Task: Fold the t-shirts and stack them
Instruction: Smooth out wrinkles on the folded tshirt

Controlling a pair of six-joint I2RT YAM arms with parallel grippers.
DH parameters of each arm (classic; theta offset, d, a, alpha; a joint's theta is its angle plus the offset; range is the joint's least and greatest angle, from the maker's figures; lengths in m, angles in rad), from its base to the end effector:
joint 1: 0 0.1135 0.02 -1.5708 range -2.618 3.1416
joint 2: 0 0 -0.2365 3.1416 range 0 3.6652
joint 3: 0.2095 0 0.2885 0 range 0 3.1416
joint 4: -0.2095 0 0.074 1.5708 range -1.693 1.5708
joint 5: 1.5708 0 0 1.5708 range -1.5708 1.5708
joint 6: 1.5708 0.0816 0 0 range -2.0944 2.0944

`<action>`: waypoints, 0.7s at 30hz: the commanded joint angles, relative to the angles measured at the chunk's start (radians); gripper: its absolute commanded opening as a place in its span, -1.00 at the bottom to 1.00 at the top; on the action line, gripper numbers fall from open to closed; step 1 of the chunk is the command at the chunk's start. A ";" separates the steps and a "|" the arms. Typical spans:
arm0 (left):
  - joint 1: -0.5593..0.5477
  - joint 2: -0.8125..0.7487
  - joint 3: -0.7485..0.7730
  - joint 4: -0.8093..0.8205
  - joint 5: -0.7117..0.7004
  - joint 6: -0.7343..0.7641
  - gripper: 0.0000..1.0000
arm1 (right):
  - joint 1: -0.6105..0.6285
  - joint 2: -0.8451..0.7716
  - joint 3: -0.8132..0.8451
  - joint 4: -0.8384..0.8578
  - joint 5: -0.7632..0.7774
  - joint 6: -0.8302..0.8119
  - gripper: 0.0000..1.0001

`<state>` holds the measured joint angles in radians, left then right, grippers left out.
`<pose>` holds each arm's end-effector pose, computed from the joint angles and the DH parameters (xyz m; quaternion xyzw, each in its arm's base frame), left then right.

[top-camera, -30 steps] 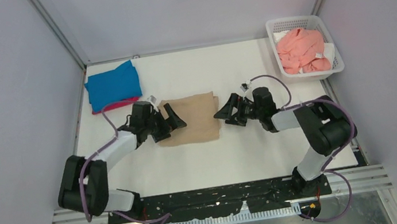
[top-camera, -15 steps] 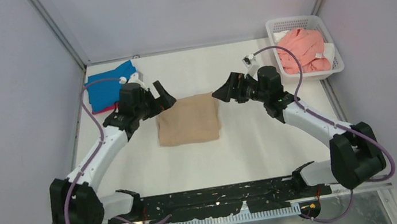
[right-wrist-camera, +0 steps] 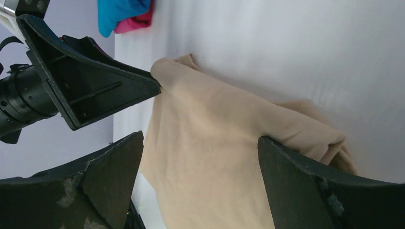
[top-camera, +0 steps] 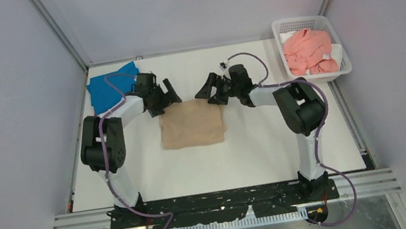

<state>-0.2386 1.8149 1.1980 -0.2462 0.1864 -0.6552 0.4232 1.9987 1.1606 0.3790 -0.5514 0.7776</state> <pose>0.4262 -0.1192 0.1115 -0.1616 0.9205 -0.2278 0.2734 0.4202 0.2362 0.0954 0.0027 0.8299 0.4777 0.2883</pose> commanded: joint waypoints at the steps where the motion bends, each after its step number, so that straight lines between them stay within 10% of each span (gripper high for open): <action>1: 0.014 0.091 0.096 -0.074 -0.035 -0.016 0.99 | -0.020 0.103 0.046 0.039 0.016 0.076 0.90; 12: 0.015 0.055 0.166 -0.142 0.059 0.005 0.99 | -0.028 0.023 0.146 -0.137 -0.019 -0.025 0.90; 21: -0.010 -0.365 -0.147 -0.133 -0.255 0.107 0.99 | 0.018 -0.537 -0.147 -0.494 0.610 -0.355 0.90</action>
<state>-0.2462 1.5543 1.1313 -0.3637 0.0921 -0.6102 0.4286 1.7214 1.1957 0.0021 -0.2970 0.5610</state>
